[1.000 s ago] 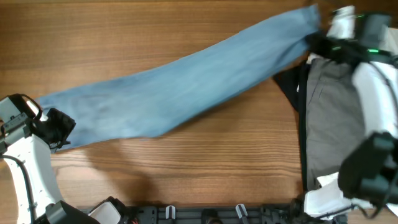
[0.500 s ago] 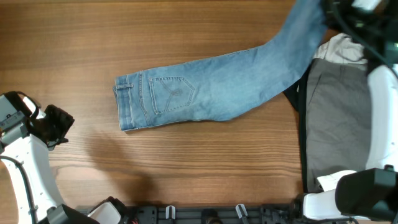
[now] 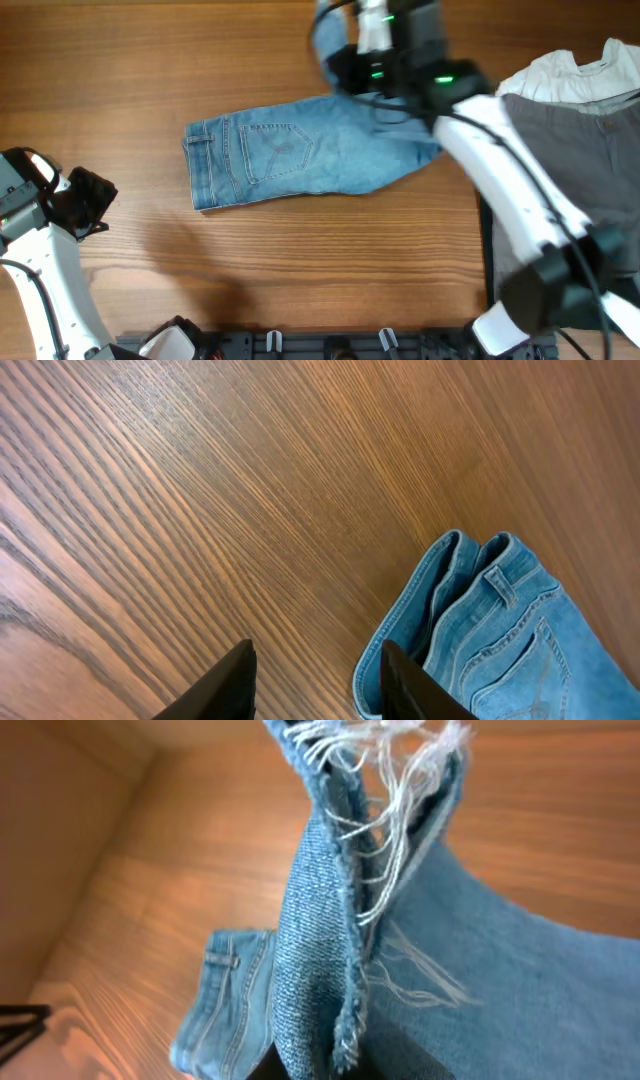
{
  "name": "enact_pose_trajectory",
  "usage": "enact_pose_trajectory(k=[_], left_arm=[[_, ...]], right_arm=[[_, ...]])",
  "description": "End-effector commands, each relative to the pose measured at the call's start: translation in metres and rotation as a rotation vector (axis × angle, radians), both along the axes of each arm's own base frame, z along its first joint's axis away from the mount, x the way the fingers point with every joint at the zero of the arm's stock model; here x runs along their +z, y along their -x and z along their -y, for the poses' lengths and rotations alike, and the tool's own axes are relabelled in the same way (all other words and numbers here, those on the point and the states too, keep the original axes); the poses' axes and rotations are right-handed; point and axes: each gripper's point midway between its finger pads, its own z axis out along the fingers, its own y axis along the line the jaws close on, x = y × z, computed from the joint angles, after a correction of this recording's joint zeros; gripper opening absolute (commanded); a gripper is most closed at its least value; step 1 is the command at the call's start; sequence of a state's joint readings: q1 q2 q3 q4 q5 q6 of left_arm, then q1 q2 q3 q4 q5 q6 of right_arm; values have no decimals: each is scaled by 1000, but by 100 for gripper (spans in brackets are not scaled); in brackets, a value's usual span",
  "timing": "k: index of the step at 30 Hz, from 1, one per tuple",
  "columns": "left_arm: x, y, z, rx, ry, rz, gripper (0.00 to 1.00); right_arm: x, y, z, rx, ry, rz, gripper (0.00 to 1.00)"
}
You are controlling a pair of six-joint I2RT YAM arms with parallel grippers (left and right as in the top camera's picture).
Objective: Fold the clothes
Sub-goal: 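Lay the hems down on the seat and release the right gripper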
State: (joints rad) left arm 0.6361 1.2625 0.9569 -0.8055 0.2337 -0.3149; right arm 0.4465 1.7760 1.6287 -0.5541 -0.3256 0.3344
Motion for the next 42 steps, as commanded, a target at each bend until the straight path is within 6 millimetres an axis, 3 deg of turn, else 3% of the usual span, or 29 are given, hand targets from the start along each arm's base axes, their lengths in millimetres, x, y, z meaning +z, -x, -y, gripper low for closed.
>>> enact_pose_trajectory(k=[1,9,14,18,31,32,34,35,39,42], left_arm=[[15,-5,-1,-23,-28,38,40],[13,-2,1,-23,-20,26,40],[13,-2,1,-22,-20,26,40],[13,-2,1,-23,-20,26,40],[12,-2,1,-23,-18,24,42],[12,-2,1,-23,-18,24,42],[12,-1,1,-23,-16,22,42],[12,-1,2,-23,-15,20,43],[12,0,2,-23,-13,17,44],[11,0,5,-29,0,19,44]], right_arm=[[-39,-8,-44,27,31,-15,4],[-75,-5,-108,127,-5,27,4],[-90,7,-122,152,13,1,4],[-101,28,-133,193,43,-36,4],[-105,67,-175,311,50,-1,4],[-107,67,-176,308,56,1,10],[-116,63,-175,282,87,6,59],[-120,62,-175,281,92,4,68],[-116,64,-175,321,98,28,73],[-90,56,-159,287,85,44,73]])
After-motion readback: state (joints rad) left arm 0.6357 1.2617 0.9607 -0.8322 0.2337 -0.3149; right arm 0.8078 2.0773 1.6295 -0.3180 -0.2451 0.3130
